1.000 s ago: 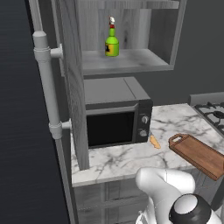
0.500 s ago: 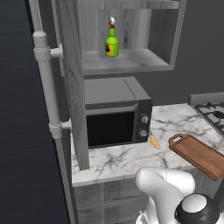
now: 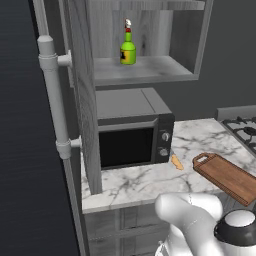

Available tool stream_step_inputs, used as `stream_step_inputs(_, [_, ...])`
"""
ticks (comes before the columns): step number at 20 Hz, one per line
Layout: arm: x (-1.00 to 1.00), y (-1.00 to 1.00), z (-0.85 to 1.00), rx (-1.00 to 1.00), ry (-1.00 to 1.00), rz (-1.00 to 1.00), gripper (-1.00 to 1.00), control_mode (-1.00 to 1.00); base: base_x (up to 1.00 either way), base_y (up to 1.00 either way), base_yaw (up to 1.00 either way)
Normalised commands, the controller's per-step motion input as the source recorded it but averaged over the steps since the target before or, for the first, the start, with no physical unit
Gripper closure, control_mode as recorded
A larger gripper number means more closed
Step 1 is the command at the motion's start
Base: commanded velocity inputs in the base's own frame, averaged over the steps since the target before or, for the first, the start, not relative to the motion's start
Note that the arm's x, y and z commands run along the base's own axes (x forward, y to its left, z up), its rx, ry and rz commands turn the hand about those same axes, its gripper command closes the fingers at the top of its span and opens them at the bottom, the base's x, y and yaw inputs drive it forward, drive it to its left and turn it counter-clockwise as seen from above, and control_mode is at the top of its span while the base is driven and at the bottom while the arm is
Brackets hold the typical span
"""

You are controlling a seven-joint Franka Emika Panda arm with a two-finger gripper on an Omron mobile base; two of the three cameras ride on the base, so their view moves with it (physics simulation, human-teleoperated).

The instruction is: Move the cutting board and knife to the sink. Then move spray from the cabinet to the counter.

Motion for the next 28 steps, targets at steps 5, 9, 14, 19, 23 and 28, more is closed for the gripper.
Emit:
stream_step_inputs(5, [0.00, -0.12, -0.17, 0.29, -0.01, 0.00, -1.00, -1.00, 0.00, 0.00, 0.00])
stream_step_inputs(9, [0.00, -0.02, -0.14, 0.27, -0.10, 0.00, -1.00, -1.00, 0.00, 0.00, 0.00])
stream_step_inputs(14, [0.00, 0.00, -0.11, 0.24, -0.12, 0.00, -1.00, -1.00, 0.00, 0.00, 0.00])
stream_step_inputs(19, [0.00, 0.00, -0.09, 0.18, -0.09, 0.00, -1.00, -1.00, 0.00, 0.00, 0.00])
stream_step_inputs(23, [0.04, 0.00, -0.10, 0.09, -0.10, 0.00, -1.00, -1.00, 0.00, 0.00, 0.00])
stream_step_inputs(28, [0.15, 0.00, -0.08, 0.00, -0.09, 0.00, -1.00, -1.00, 0.00, 0.00, 0.00])
